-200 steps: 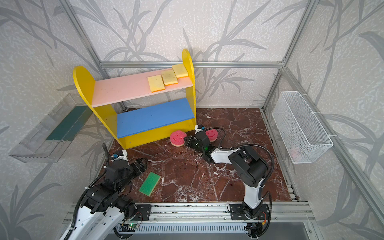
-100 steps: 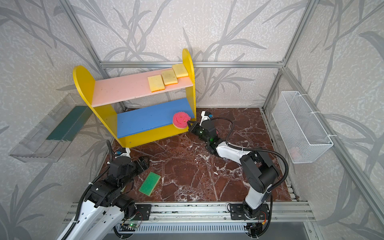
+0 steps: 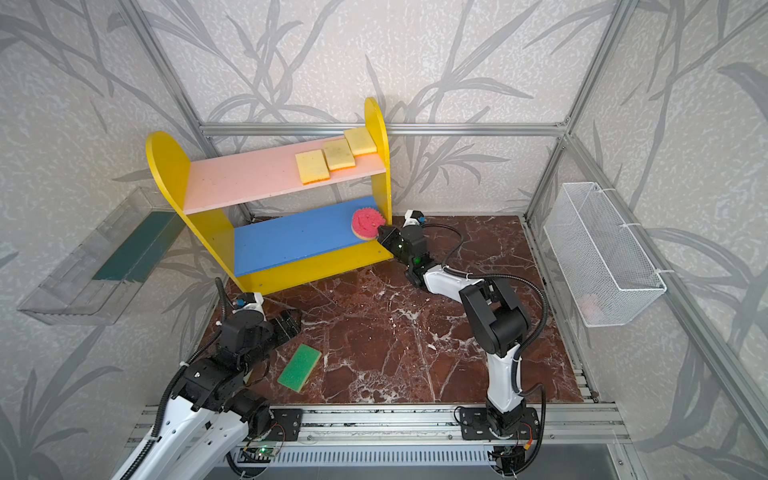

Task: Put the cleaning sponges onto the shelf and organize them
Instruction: 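Place the smiley sponge on the blue shelf and release with the right gripper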

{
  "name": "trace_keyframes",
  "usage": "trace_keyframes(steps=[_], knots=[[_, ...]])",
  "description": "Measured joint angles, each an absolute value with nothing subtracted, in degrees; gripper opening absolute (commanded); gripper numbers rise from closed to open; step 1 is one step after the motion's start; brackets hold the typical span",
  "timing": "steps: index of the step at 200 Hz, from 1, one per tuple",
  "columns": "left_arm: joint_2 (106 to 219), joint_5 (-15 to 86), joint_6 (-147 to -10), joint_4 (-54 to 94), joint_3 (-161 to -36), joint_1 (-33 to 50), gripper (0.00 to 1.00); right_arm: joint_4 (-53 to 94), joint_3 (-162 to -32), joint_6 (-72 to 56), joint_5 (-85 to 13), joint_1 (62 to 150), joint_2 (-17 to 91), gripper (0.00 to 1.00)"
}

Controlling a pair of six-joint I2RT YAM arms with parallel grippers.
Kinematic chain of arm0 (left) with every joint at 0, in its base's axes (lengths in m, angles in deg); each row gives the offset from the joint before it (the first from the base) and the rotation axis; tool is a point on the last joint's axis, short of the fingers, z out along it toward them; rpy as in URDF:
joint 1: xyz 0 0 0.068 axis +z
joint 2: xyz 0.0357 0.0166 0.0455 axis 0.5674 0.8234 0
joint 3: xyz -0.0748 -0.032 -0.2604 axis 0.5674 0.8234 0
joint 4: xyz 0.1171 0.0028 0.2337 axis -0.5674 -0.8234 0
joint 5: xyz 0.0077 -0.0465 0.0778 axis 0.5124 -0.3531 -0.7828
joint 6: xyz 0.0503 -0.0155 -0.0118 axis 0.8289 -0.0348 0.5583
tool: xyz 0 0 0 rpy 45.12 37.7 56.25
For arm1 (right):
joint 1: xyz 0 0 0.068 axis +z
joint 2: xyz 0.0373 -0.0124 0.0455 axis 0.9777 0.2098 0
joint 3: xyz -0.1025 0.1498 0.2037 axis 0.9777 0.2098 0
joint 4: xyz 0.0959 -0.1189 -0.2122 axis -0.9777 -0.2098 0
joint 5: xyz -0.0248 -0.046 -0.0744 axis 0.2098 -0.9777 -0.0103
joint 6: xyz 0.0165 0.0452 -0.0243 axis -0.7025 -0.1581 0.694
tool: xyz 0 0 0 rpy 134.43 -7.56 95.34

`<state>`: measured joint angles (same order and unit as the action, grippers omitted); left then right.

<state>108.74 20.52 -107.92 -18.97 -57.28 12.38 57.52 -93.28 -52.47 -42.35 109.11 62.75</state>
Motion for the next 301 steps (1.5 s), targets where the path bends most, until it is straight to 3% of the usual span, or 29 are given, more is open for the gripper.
trace_keyframes(steps=[10,33,48,95,154,212,301], knots=[[108.7,20.5,-107.9,-19.0,-57.3,12.4,0.83,57.5,-93.9,-52.6,-42.6,109.1,63.5,0.11],[108.7,20.5,-107.9,-19.0,-57.3,12.4,0.83,57.9,-95.2,-53.1,-42.6,109.1,64.9,0.36],[108.7,20.6,-107.9,-19.0,-57.3,12.4,0.83,58.4,-95.6,-53.1,-42.6,109.2,65.4,0.46],[108.7,20.6,-108.0,-19.0,-57.3,12.4,0.83,59.2,-95.6,-52.8,-42.7,109.2,65.5,0.58],[108.7,20.9,-108.0,-19.5,-57.3,12.4,0.83,57.7,-95.6,-50.2,-40.9,109.2,65.2,0.85],[108.7,20.9,-108.0,-20.1,-58.3,12.4,0.83,55.2,-95.8,-48.8,-38.2,109.2,65.2,0.86],[108.9,20.9,-107.9,-20.2,-58.3,12.4,0.83,56.6,-96.9,-50.0,-34.8,108.1,66.0,0.73]])
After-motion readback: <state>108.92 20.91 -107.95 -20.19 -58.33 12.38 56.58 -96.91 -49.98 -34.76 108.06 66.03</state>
